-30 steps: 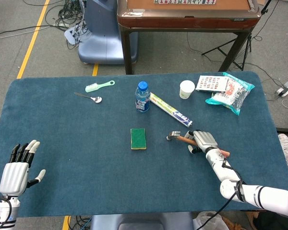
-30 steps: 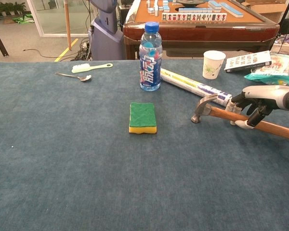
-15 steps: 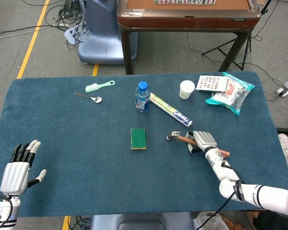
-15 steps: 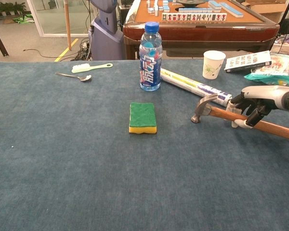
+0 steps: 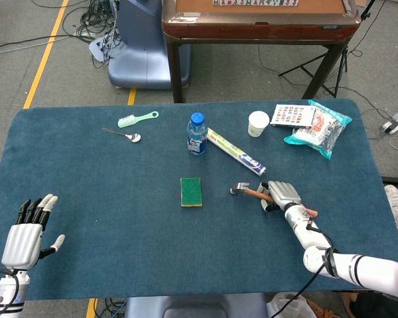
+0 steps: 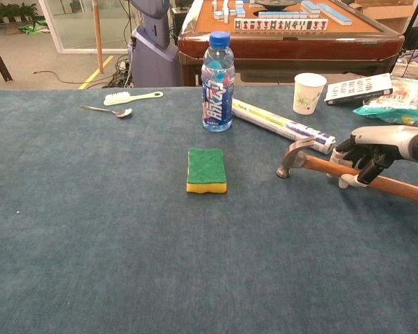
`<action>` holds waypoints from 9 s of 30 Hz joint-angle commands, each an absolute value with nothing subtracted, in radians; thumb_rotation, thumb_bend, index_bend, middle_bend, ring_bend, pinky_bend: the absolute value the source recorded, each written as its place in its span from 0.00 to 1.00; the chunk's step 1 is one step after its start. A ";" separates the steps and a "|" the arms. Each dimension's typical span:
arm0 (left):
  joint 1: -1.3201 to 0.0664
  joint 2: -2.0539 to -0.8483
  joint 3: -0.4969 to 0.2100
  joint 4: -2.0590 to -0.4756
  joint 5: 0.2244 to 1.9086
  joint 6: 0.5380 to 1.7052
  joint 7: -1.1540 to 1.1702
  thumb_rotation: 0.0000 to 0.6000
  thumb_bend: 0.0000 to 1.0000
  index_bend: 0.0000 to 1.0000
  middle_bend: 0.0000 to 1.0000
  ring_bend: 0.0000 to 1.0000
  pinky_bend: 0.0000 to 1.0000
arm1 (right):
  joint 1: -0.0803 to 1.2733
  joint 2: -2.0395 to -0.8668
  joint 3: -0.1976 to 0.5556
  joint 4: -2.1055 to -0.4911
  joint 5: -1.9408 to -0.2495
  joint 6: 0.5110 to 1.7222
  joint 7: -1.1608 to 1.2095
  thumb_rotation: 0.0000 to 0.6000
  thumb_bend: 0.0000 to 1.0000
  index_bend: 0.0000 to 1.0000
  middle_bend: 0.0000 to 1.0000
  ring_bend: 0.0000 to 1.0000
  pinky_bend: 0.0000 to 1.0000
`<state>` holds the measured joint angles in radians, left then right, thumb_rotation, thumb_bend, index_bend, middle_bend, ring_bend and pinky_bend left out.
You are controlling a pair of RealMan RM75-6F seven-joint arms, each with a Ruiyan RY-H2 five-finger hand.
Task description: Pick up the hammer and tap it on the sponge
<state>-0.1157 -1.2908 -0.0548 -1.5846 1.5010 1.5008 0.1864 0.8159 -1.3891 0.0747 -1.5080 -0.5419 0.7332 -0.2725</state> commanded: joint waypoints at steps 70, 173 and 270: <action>-0.115 -1.280 -0.048 -1.607 1.483 1.488 0.204 1.00 0.23 0.07 0.07 0.04 0.00 | 0.745 -1.353 0.190 -1.577 -0.846 0.756 -0.060 1.00 1.00 0.60 0.68 0.52 0.53; -0.068 -1.254 -0.046 -1.635 1.499 1.541 0.206 1.00 0.23 0.07 0.07 0.04 0.00 | 0.880 -1.403 0.228 -1.542 -0.870 0.673 0.057 1.00 1.00 0.67 0.80 0.68 0.79; -0.079 -1.265 -0.040 -1.663 1.510 1.517 0.253 1.00 0.23 0.07 0.07 0.04 0.00 | 0.756 -1.421 0.156 -1.443 -1.004 0.707 0.140 1.00 1.00 0.67 0.76 0.67 0.65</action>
<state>-0.0788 -1.2651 -0.0396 -1.6630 1.5095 1.5175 0.2528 0.7619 -1.4058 0.1623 -1.4604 -0.9993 0.7057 0.1355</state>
